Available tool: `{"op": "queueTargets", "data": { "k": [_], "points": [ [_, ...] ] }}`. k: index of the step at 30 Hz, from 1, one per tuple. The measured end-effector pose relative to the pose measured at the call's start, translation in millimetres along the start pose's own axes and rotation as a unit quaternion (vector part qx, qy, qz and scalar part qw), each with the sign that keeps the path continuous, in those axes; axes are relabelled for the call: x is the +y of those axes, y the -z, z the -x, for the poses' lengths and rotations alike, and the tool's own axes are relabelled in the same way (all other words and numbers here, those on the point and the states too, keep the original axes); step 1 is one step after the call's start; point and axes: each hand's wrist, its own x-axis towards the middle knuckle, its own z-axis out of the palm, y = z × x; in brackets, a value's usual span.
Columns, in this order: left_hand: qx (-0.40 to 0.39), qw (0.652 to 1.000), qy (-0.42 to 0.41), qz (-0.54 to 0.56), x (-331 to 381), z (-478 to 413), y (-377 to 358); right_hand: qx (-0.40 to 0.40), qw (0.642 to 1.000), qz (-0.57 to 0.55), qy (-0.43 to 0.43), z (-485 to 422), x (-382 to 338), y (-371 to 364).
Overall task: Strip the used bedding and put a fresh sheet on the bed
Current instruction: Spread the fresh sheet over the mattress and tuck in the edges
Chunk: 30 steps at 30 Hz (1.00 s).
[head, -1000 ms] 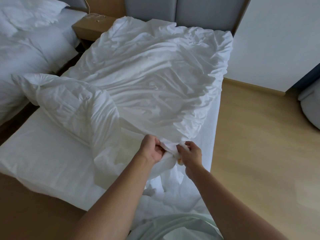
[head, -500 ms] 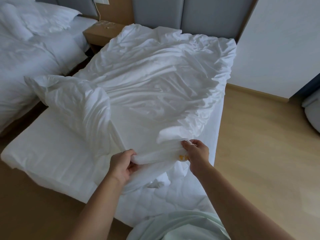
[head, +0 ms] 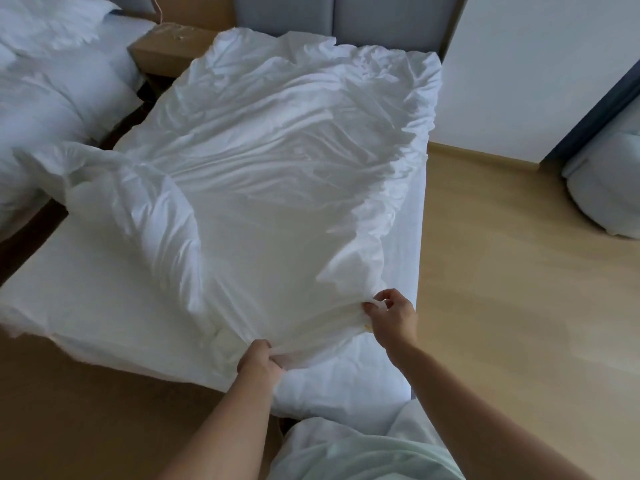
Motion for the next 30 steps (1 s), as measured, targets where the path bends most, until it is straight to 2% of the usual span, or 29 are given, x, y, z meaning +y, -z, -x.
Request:
{"op": "queueTargets", "data": {
  "k": [4,7,10,12,14,16,17,19,20,22,23,27,29,30],
  "points": [
    [-0.051,0.994,-0.041,0.09,8.7,10.9,-22.2,0.005,1.0,-0.015,0.011,-7.7,3.0,20.8],
    [-0.141,0.981,-0.056,0.117,16.5,46.6,-48.7,0.011,0.997,-0.075,-0.025,-19.0,9.1,42.3],
    [-0.303,0.933,-0.134,0.14,28.2,94.1,-69.1,-0.013,0.976,-0.195,-0.096,-30.6,8.5,50.6],
    [-0.355,0.909,-0.158,0.151,31.1,109.6,-71.4,-0.031,0.97,-0.219,-0.104,-36.0,2.2,50.9],
    [-0.312,0.923,-0.163,0.156,16.0,108.2,-61.1,-0.036,0.975,-0.205,-0.084,-37.2,-1.0,54.4],
    [-0.221,0.955,-0.152,0.129,-4.1,100.8,-55.5,-0.041,0.98,-0.188,-0.059,-39.0,2.5,62.0],
    [-0.203,0.962,-0.143,0.117,-10.0,99.6,-56.7,-0.045,0.981,-0.183,-0.053,-39.5,6.9,66.5],
    [-0.218,0.962,-0.136,0.091,-11.4,108.7,-69.5,-0.057,0.977,-0.193,-0.07,-41.9,14.2,73.3],
    [-0.253,0.954,-0.141,0.076,-10.3,116.2,-77.8,-0.064,0.971,-0.211,-0.091,-43.1,16.2,76.5],
    [-0.317,0.933,-0.164,0.052,-8.2,133.8,-89.4,-0.083,0.949,-0.274,-0.135,-45.0,13.7,83.0],
    [-0.32,0.928,-0.186,0.04,-8.3,139.1,-91.0,-0.09,0.938,-0.301,-0.149,-46.7,9.8,86.3],
    [-0.215,0.95,-0.198,0.109,-21.5,132.5,-84.8,-0.118,0.918,-0.341,-0.163,-51.2,-11.2,97.1],
    [-0.147,0.971,-0.17,0.082,-43.7,127.8,-90.1,-0.128,0.922,-0.331,-0.153,-51.3,-19.5,95.8],
    [-0.146,0.978,-0.142,0.041,-57.4,129.7,-95.8,-0.132,0.928,-0.318,-0.142,-50.3,-22.5,93.9]
  ]
}}
